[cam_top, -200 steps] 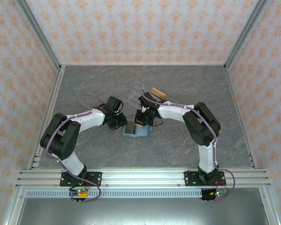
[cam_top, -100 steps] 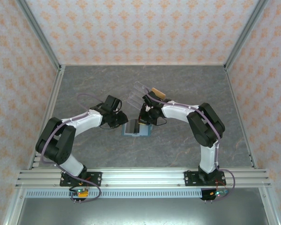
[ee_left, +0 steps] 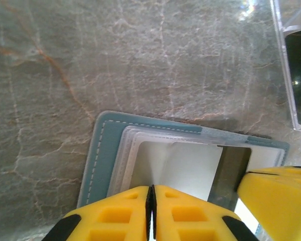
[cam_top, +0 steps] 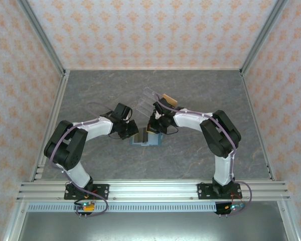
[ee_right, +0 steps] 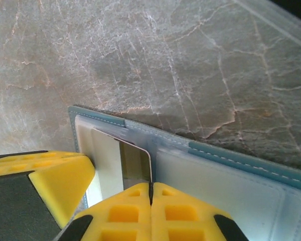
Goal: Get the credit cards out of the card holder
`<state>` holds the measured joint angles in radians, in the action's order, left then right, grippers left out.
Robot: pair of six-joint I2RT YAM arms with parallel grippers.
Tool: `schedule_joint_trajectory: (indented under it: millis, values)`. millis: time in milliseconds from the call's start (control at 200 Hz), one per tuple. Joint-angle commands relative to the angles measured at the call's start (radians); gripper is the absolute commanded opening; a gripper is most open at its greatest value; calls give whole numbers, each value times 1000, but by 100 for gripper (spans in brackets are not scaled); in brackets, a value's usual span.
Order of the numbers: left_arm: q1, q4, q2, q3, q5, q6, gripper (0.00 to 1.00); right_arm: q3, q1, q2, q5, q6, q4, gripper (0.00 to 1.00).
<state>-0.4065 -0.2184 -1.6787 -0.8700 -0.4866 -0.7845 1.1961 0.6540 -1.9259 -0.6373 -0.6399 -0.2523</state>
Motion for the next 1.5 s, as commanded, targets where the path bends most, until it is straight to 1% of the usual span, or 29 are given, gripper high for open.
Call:
schedule_joint_trajectory:
  millis: [0, 95, 200, 465, 576, 711, 791, 986, 1181, 1276, 1371, 1496]
  values:
    - [-11, -11, -25, -14, 8, -1, 10, -24, -6, 24, -58, -24, 88, 7]
    - [-12, -13, -29, -7, 13, -2, 9, -49, -11, 31, -103, -55, 160, 13]
    - [-11, -15, -30, -1, 22, -1, 8, -73, -16, 40, -119, -81, 216, 20]
    - [-12, -16, -31, 8, 31, 2, 6, -82, -17, 18, -140, -114, 263, 21]
    - [-11, -15, -33, 12, 32, 1, 5, -82, -17, 16, -133, -111, 256, 19]
    - [-12, -16, -27, 12, 35, 1, 5, -81, -17, 19, -107, -91, 221, 9]
    - [-12, -17, -21, 11, 36, 2, 6, -89, -19, 41, -72, -65, 188, 5]
    - [-8, -11, -5, 22, 17, 13, 11, -179, -28, 158, 9, 0, 217, 4]
    - [-1, 27, 26, 11, -28, 3, 17, -222, -40, 263, 16, 47, 258, 3]
    - [5, 37, 68, -12, -53, 2, 26, -219, -49, 298, 3, 71, 263, 3]
    - [22, 43, 127, -30, -76, -1, 33, -217, -82, 323, -34, 70, 287, 2]
    - [51, 35, 204, -34, -53, 7, 42, -227, -145, 348, -122, 32, 373, 2]
